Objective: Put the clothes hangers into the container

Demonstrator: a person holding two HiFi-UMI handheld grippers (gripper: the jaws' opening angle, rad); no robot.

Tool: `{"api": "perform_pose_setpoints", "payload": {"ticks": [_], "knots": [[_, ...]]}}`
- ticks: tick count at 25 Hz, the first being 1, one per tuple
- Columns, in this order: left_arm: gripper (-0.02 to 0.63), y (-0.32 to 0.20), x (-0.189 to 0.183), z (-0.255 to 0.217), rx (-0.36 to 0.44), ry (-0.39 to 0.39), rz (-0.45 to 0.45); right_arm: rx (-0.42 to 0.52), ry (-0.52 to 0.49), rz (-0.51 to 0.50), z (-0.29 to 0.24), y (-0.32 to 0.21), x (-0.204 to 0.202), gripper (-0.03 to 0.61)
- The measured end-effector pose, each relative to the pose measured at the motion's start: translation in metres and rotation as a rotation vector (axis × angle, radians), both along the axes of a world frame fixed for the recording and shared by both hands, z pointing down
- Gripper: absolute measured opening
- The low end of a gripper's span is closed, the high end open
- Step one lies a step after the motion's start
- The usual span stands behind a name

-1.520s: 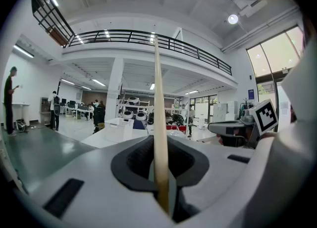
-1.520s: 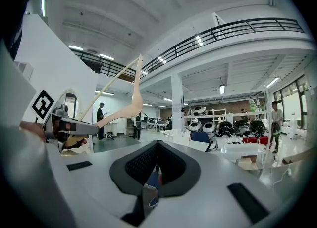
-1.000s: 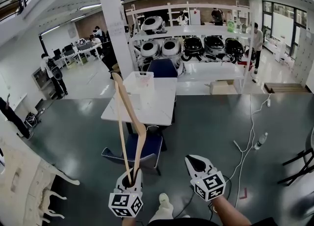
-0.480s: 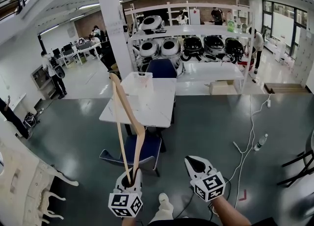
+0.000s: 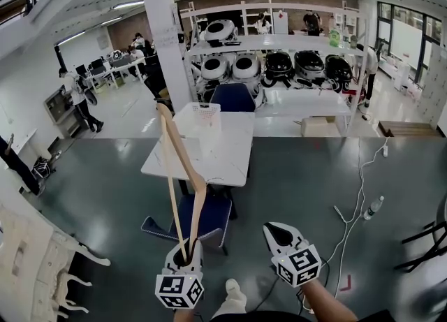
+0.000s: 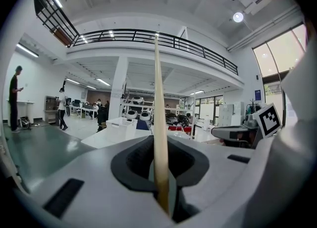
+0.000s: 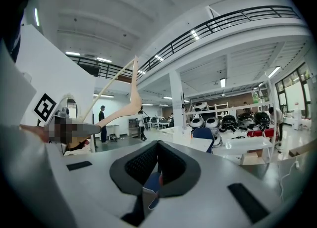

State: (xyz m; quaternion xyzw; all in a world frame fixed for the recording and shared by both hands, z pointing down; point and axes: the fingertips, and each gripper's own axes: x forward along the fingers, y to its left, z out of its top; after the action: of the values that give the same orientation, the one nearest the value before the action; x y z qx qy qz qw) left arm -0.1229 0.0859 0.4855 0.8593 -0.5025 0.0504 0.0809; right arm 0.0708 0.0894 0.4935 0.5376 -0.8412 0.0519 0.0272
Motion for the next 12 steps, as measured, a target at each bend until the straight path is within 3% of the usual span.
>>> {"api": "perform_pose_setpoints", "payload": {"ticks": [12], "knots": [[0.054, -0.068, -0.019, 0.003, 0.004, 0.017, -0.023, -0.018, 0.009, -0.005, 0.005, -0.070, -0.015, 0.018]]}}
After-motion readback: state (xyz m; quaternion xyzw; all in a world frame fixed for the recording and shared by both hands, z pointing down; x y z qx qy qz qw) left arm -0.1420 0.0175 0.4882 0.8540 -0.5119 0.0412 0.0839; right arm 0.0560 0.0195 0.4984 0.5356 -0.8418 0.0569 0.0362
